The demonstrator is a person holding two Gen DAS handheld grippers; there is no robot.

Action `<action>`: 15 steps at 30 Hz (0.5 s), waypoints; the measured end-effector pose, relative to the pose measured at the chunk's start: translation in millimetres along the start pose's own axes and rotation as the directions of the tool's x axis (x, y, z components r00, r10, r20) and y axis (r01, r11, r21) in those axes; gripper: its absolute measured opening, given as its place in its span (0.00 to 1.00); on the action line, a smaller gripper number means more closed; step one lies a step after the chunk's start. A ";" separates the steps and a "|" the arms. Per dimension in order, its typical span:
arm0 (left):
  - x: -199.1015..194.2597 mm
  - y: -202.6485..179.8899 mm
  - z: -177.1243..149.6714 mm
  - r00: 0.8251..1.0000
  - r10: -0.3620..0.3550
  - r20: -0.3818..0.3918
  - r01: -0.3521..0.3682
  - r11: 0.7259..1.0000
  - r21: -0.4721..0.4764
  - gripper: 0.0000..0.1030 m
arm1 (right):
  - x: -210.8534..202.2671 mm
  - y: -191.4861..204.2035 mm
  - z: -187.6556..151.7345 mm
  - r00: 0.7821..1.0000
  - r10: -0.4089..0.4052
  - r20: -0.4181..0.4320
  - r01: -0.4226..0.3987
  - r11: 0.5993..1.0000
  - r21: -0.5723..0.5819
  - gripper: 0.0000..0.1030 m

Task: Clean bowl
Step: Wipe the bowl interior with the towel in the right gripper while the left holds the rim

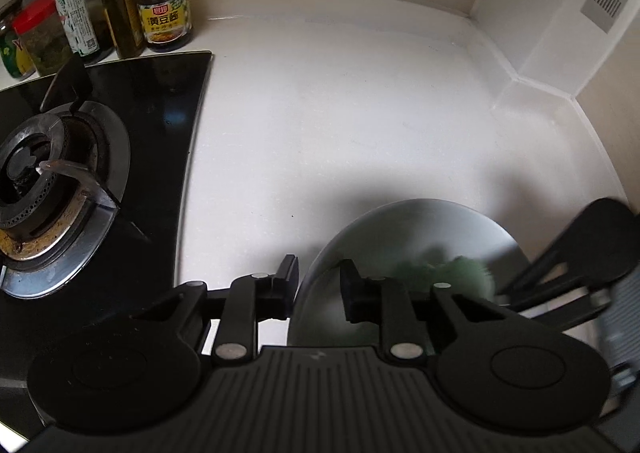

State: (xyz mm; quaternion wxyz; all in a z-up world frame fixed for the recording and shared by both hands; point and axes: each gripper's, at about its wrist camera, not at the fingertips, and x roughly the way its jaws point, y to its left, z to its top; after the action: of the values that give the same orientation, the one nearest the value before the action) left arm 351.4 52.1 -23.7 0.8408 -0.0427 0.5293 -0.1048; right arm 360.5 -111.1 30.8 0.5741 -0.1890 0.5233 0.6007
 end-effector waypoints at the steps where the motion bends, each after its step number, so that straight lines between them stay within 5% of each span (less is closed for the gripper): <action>1: -0.5 4.2 0.7 1.000 -0.017 -0.011 0.017 1.000 -0.020 0.22 | -11.6 -0.3 -4.1 0.999 0.016 0.039 -0.017 1.000 0.026 0.10; 3: -2.5 15.5 2.2 0.997 -0.061 -0.037 0.058 0.996 -0.070 0.18 | -36.3 1.9 -11.9 0.992 -0.003 0.128 -0.008 0.997 0.080 0.10; 5: -6.0 23.3 0.0 0.995 -0.082 -0.056 0.075 0.991 -0.109 0.16 | -48.5 8.4 -14.0 0.971 -0.199 0.135 0.184 0.976 0.116 0.11; 8: -13.6 27.4 -7.3 0.995 -0.073 -0.065 0.064 0.990 -0.128 0.13 | -34.9 20.0 -10.0 0.882 -0.467 0.067 0.464 0.884 0.056 0.11; 12: -23.5 28.3 -11.8 0.997 -0.059 -0.055 0.052 0.991 -0.120 0.11 | 8.7 34.2 -1.1 0.809 -0.587 0.043 0.588 0.806 -0.065 0.10; 15: -24.0 29.8 -11.2 0.996 -0.065 -0.058 0.058 0.992 -0.110 0.10 | 51.0 42.6 3.0 0.730 -0.684 0.008 0.667 0.709 -0.228 0.10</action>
State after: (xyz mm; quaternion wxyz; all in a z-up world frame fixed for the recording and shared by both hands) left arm 335.2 86.9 -12.8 0.8169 -0.1013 0.5583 -0.1032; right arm 310.1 -74.7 7.3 0.7091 -0.4513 0.3714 0.3943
